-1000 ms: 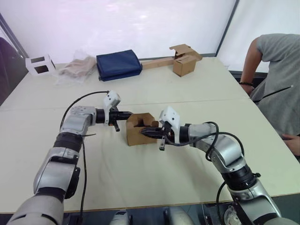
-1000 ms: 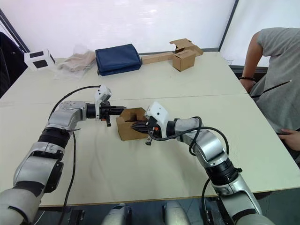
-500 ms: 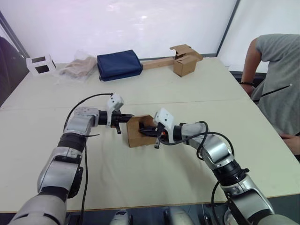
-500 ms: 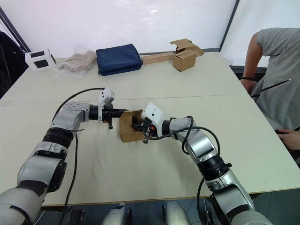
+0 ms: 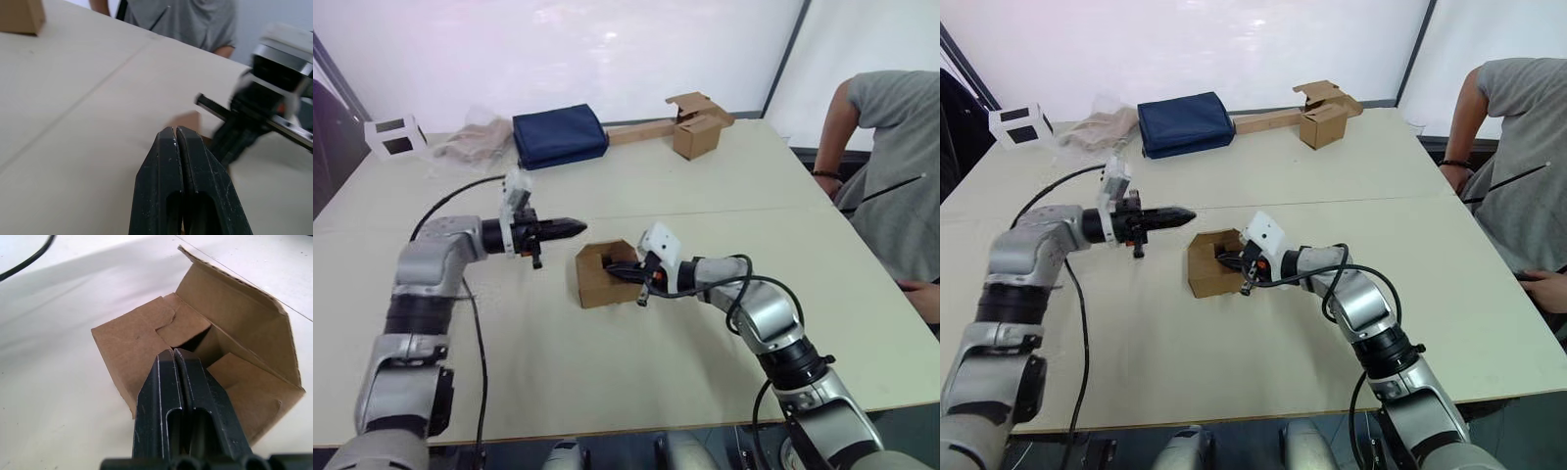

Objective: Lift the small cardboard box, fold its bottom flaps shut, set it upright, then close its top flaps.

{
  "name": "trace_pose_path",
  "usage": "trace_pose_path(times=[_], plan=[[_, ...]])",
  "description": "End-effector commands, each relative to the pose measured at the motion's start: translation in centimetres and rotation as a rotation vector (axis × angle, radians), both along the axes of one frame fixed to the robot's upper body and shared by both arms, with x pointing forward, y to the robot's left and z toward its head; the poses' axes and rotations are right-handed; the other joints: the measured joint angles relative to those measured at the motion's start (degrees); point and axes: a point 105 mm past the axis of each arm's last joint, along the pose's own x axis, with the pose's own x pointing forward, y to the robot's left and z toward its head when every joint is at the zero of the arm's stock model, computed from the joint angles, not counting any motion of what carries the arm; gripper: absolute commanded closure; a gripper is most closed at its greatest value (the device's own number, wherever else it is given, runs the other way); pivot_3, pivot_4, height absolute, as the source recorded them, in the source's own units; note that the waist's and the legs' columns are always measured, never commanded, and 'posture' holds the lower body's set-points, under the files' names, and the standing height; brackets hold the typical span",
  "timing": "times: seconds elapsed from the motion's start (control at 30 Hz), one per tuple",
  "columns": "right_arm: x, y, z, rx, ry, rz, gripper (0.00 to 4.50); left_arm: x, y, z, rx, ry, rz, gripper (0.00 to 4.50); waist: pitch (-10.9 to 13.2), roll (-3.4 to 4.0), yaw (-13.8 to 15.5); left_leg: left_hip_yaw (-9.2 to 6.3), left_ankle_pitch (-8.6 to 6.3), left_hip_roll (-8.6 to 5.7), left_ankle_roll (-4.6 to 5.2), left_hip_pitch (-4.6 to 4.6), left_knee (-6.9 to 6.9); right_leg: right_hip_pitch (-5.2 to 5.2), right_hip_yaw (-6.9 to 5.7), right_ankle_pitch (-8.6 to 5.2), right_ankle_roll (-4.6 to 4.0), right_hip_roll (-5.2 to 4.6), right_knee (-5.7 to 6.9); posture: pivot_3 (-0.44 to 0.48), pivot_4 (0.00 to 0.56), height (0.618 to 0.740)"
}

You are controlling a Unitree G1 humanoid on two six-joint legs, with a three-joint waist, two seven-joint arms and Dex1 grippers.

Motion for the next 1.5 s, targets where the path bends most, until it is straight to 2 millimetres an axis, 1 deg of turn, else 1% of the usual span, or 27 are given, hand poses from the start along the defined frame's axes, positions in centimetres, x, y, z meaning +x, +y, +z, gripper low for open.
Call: trace_pose_path(times=[0.03,0.13,0.27,0.4,0.47,0.63,0.67,0.7,0.77,0.8,0.83,0.87,0.93,1.03,1.13,1.2,1.23,1.3,1.4,1.5], plan=[[-0.3,0.0,0.7,0.017,-0.022,0.008,4.5,-2.0,-0.6,0.6,0.021,-0.008,-0.056,4.46,0.0,-0.01,0.2,0.0,0.0,0.0,0.0,0.0,0.01,0.0,0.0,0.0,0.0,0.0,0.01,0.0,0.15,0.74],[-0.3,-0.1,0.7,0.014,-0.022,0.005,4.5,-2.6,-1.0,-1.1,0.059,0.019,-0.053,4.46,0.0,-0.01,0.4,-0.01,0.01,-0.01,-0.03,-0.01,0.03,0.02,-0.02,0.0,0.0,-0.03,0.02,0.0,0.15,0.74],[-0.4,-0.2,1.0,0.02,-0.025,0.005,4.5,-1.7,-1.3,-2.6,0.08,0.022,0.011,4.46,0.0,-0.01,0.4,-0.01,0.01,-0.01,-0.02,0.0,0.02,0.02,-0.03,0.0,0.0,-0.01,0.02,0.0,0.15,0.74],[-0.7,-0.3,1.5,0.032,-0.032,0.009,4.5,-2.1,-1.3,-4.2,0.131,0.042,0.001,4.46,0.0,-0.01,0.2,0.0,0.01,-0.01,-0.02,0.0,0.0,0.01,-0.02,0.0,-0.01,-0.01,0.01,0.0,0.15,0.74],[-0.8,-0.4,2.0,0.042,-0.04,0.006,4.5,-2.0,-1.3,-4.6,0.135,0.048,0.003,4.46,0.0,-0.01,0.2,0.0,0.01,-0.01,-0.02,0.0,-0.02,0.0,-0.01,-0.01,-0.01,-0.01,0.0,0.0,0.15,0.74],[-1.1,-0.4,3.4,0.065,-0.072,0.022,4.5,-2.0,-1.2,-4.6,0.136,0.045,0.001,4.46,0.0,-0.01,0.3,0.01,0.01,-0.01,-0.02,0.0,0.0,0.01,-0.02,-0.01,-0.01,-0.01,0.0,0.0,0.15,0.74],[-1.4,-0.3,4.4,0.091,-0.089,0.039,4.5,-2.0,-1.2,-4.7,0.138,0.045,-0.001,4.46,0.0,-0.01,0.3,0.01,0.01,-0.01,-0.02,0.0,0.0,0.01,-0.02,-0.01,-0.01,-0.01,0.0,0.0,0.15,0.74],[-1.6,-0.1,6.3,0.145,-0.116,0.062,4.5,-2.0,-1.2,-4.7,0.14,0.045,0.002,4.46,0.0,-0.01,0.3,0.01,0.01,-0.01,-0.02,0.0,0.0,0.01,-0.02,-0.01,-0.01,-0.02,0.0,0.0,0.15,0.74],[-1.6,0.0,9.1,0.22,-0.156,0.081,4.5,-1.9,-1.2,-4.7,0.143,0.043,0.003,4.46,0.0,0.0,0.2,0.01,0.01,-0.01,-0.02,0.0,-0.01,0.0,-0.01,-0.01,-0.01,-0.01,0.01,0.0,0.15,0.74],[-1.5,0.0,9.9,0.241,-0.167,0.078,4.5,-1.9,-1.2,-4.7,0.144,0.041,0.002,4.46,0.0,0.0,0.2,0.01,0.01,-0.01,-0.02,0.0,0.0,0.0,-0.01,-0.01,-0.01,-0.01,0.01,0.0,0.15,0.74],[-1.0,-0.1,10.2,0.244,-0.173,0.065,4.5,-1.9,-1.2,-4.7,0.144,0.039,0.002,4.46,0.0,0.0,0.2,0.0,0.01,-0.01,-0.02,0.01,0.0,0.01,-0.02,-0.01,-0.01,-0.01,0.02,0.0,0.15,0.74],[-0.4,-0.1,10.1,0.229,-0.178,0.054,4.5,-1.9,-1.2,-4.7,0.143,0.038,0.004,4.46,0.0,0.0,0.2,0.0,0.01,-0.01,-0.02,0.01,-0.02,0.0,-0.02,-0.01,-0.01,0.0,0.02,0.0,0.15,0.74],[1.2,0.0,9.2,0.182,-0.187,0.01,4.5,-1.8,-1.2,-4.6,0.141,0.036,0.007,4.46,0.0,-0.01,0.2,0.0,0.01,0.0,-0.02,0.04,-0.05,0.02,-0.02,-0.01,-0.02,0.0,0.0,0.0,0.15,0.74],[3.4,0.4,8.2,0.177,-0.157,-0.057,4.5,-1.8,-1.2,-4.5,0.139,0.034,0.009,4.46,0.0,-0.02,0.2,0.02,0.01,-0.01,-0.02,0.04,-0.05,0.05,-0.02,-0.01,-0.02,-0.02,-0.04,0.0,0.15,0.74],[4.0,0.8,6.8,0.162,-0.121,-0.053,4.5,-1.8,-1.3,-4.4,0.138,0.032,0.012,4.46,0.0,0.0,0.2,0.04,0.01,-0.01,-0.02,0.04,-0.06,0.0,0.0,-0.01,-0.03,-0.01,0.0,0.0,0.15,0.74],[3.7,1.2,5.5,0.131,-0.101,-0.025,4.5,-1.8,-1.3,-4.5,0.137,0.032,0.012,4.46,0.0,0.0,0.1,0.04,0.01,-0.01,-0.02,0.03,-0.08,-0.02,0.0,-0.01,-0.03,-0.01,-0.01,0.0,0.15,0.74],[3.0,1.3,4.5,0.102,-0.082,0.002,4.5,-1.8,-1.3,-4.5,0.136,0.031,0.013,4.46,0.0,0.0,0.1,0.04,0.01,-0.01,-0.02,0.02,-0.08,-0.02,0.0,-0.01,-0.03,-0.01,-0.01,0.0,0.15,0.74],[2.0,1.3,3.0,0.064,-0.054,0.036,4.5,-1.8,-1.4,-4.4,0.134,0.03,0.015,4.46,0.0,0.0,0.2,0.04,0.01,-0.01,-0.02,0.03,-0.06,-0.01,0.0,-0.01,-0.03,-0.02,0.0,0.0,0.15,0.74],[1.3,1.1,1.7,0.031,-0.033,0.051,4.5,-1.8,-1.3,-4.3,0.131,0.032,0.016,4.46,0.0,0.0,0.2,0.02,0.01,-0.01,-0.02,0.03,-0.06,0.01,-0.01,-0.01,-0.03,-0.02,0.0,0.0,0.15,0.74],[1.0,0.9,0.9,0.002,-0.03,0.05,4.5,-1.9,-1.3,-4.3,0.132,0.032,0.016,4.46,0.0,0.0,0.2,0.03,0.01,-0.01,-0.03,0.04,-0.04,0.0,-0.01,-0.01,-0.03,-0.01,0.05,0.0,0.15,0.74]])
